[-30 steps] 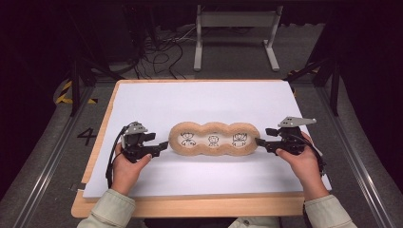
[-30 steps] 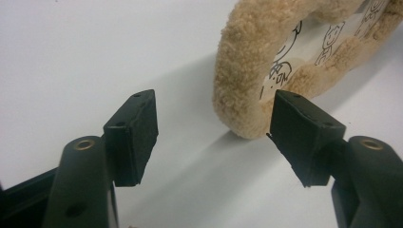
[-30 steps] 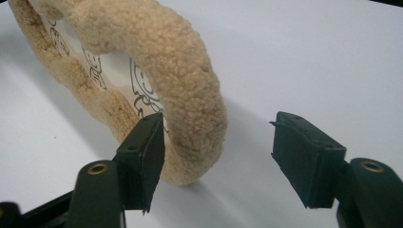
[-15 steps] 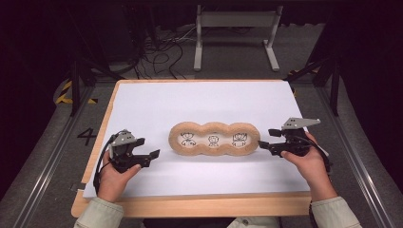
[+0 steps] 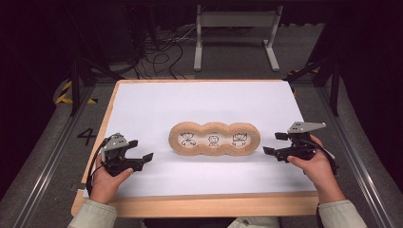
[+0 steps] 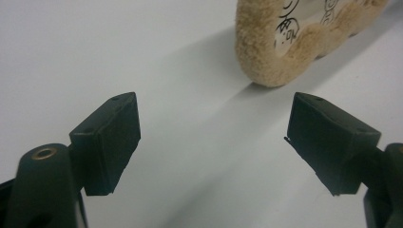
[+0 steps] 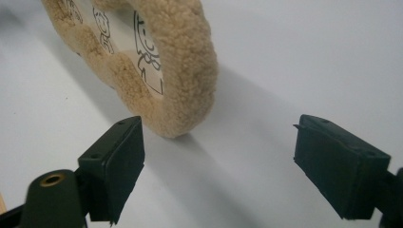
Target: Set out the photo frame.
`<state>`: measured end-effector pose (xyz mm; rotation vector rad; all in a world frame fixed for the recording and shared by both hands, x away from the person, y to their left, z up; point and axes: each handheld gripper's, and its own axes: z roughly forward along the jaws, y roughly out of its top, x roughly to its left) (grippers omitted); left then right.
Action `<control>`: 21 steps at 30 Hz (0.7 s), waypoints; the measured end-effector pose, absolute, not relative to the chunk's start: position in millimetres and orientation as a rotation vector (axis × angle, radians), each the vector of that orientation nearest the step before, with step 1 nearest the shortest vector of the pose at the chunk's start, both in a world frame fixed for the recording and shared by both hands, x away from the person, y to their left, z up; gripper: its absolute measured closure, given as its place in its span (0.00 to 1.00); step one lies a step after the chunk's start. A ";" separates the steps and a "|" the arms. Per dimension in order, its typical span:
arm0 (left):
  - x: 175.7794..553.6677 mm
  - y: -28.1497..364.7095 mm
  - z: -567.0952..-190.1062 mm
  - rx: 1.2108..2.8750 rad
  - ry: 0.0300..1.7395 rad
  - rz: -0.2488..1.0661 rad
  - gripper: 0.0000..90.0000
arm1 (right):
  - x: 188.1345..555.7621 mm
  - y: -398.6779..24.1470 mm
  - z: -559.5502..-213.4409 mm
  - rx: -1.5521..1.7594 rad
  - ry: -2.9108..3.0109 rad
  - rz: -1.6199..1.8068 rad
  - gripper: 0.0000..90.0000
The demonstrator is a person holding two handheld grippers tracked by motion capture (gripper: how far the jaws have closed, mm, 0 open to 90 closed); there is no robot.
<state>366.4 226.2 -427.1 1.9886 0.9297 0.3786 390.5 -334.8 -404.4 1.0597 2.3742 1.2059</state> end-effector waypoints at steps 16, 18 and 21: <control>376.2 239.9 -450.9 1.999 1.052 0.404 0.22 | 396.2 -356.2 -435.9 1.110 2.341 1.251 0.18; 376.8 240.0 -451.5 2.005 1.053 0.414 0.22 | 396.8 -356.5 -439.9 1.130 2.338 1.245 0.18; 378.6 239.3 -455.1 2.006 1.067 0.403 0.22 | 398.1 -356.8 -446.3 1.144 2.326 1.245 0.18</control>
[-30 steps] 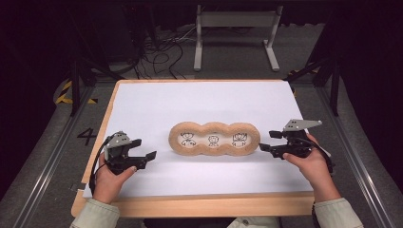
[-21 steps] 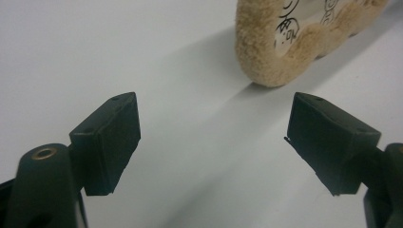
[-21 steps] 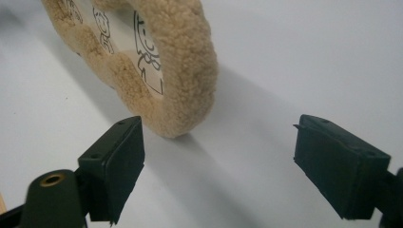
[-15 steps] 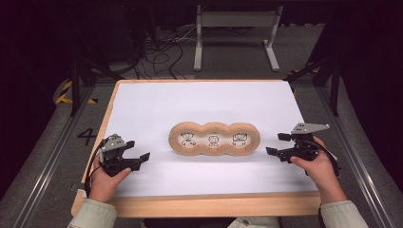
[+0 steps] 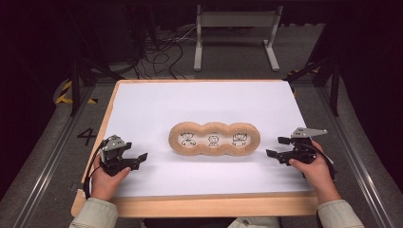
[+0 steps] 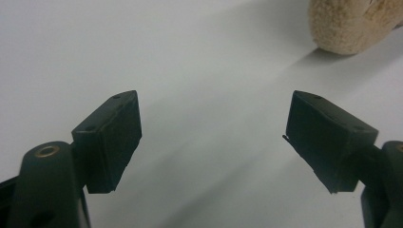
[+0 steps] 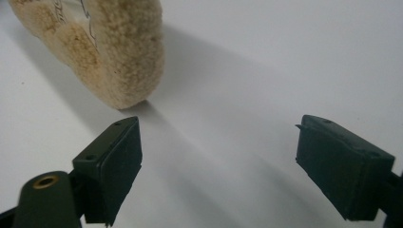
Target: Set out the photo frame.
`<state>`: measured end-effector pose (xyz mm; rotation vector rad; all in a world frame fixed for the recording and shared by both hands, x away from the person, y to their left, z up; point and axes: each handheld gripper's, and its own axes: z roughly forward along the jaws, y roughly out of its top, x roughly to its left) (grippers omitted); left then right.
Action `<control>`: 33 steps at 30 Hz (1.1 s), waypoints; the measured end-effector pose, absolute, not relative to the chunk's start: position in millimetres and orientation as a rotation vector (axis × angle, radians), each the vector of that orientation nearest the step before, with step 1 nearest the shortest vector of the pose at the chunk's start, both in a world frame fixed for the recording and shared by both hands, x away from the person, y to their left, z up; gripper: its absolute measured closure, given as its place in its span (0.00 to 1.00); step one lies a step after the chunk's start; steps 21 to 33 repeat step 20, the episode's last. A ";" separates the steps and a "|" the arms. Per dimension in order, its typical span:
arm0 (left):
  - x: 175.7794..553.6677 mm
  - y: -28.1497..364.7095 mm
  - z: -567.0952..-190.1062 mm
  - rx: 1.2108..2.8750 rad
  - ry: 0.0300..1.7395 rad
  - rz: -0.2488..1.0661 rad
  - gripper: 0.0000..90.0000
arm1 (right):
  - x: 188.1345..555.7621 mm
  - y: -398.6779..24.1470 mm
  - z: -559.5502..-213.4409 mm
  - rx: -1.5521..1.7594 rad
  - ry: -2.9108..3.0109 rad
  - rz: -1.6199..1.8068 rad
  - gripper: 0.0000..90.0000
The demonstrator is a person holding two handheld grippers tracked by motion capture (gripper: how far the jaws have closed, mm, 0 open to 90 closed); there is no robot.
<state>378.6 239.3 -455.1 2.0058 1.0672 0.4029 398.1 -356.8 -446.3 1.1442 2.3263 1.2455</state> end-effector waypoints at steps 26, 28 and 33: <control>380.6 235.8 -459.6 1.984 1.078 0.389 0.21 | 398.7 -353.0 -452.1 1.151 2.350 1.214 0.19; 380.6 235.8 -459.6 1.984 1.078 0.389 0.21 | 398.7 -353.0 -452.1 1.151 2.350 1.214 0.19; 380.6 235.8 -459.6 1.984 1.078 0.389 0.21 | 398.7 -353.0 -452.1 1.151 2.350 1.214 0.19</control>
